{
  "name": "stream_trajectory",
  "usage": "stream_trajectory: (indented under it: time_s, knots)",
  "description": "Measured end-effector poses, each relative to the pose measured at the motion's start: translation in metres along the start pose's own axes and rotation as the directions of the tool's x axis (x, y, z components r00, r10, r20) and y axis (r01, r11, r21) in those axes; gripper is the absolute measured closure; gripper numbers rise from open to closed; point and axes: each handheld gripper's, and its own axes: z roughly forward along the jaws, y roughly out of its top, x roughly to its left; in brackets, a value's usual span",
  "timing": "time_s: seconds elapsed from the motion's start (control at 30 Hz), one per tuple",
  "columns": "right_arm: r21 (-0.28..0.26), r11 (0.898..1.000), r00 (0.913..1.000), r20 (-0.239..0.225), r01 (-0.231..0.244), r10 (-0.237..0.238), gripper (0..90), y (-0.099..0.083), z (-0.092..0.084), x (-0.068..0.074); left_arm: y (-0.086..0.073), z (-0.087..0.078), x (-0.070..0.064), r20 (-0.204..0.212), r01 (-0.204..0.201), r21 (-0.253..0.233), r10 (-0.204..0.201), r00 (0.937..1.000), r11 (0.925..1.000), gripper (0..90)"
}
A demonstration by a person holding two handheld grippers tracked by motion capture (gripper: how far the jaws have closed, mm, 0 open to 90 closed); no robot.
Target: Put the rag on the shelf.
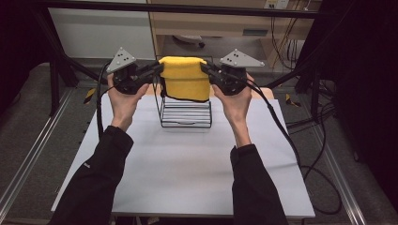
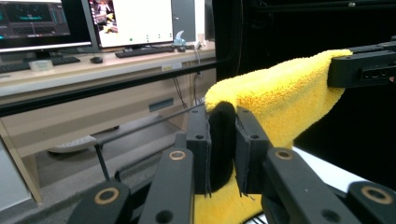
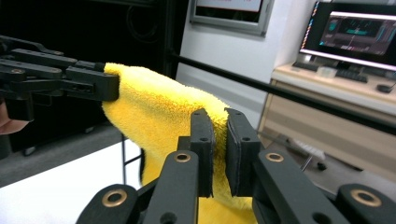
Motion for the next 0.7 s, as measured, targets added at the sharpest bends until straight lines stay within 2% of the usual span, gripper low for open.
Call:
stream_trajectory:
  time_s: [0.17, 0.47, 0.57, 0.7]
  knots:
    - [0.039, 0.999, 0.9995, -0.024, -0.019, 0.02, 82.8, -0.006, -0.005, 0.002, -0.007, -0.005, -0.003, 0.017, 0.012, 0.024, -0.012, 0.9998, 0.9996, 77.1]
    - [0.095, 0.995, 0.9983, -0.057, -0.006, 0.011, 82.4, -0.015, -0.009, 0.008, -0.02, -0.011, -0.01, 0.018, -0.002, 0.079, 0.0, 0.9998, 0.9969, 75.0]
    - [0.106, 0.994, 0.9976, -0.067, -0.006, 0.014, 82.3, -0.02, -0.009, 0.008, -0.024, -0.012, -0.011, 0.021, 0.004, 0.083, -0.006, 0.9998, 0.9966, 74.3]
    - [0.113, 0.994, 0.9972, -0.072, -0.012, 0.02, 82.3, -0.026, -0.009, 0.008, -0.028, -0.012, -0.012, 0.019, -0.011, 0.102, 0.01, 0.9998, 0.9948, 73.2]
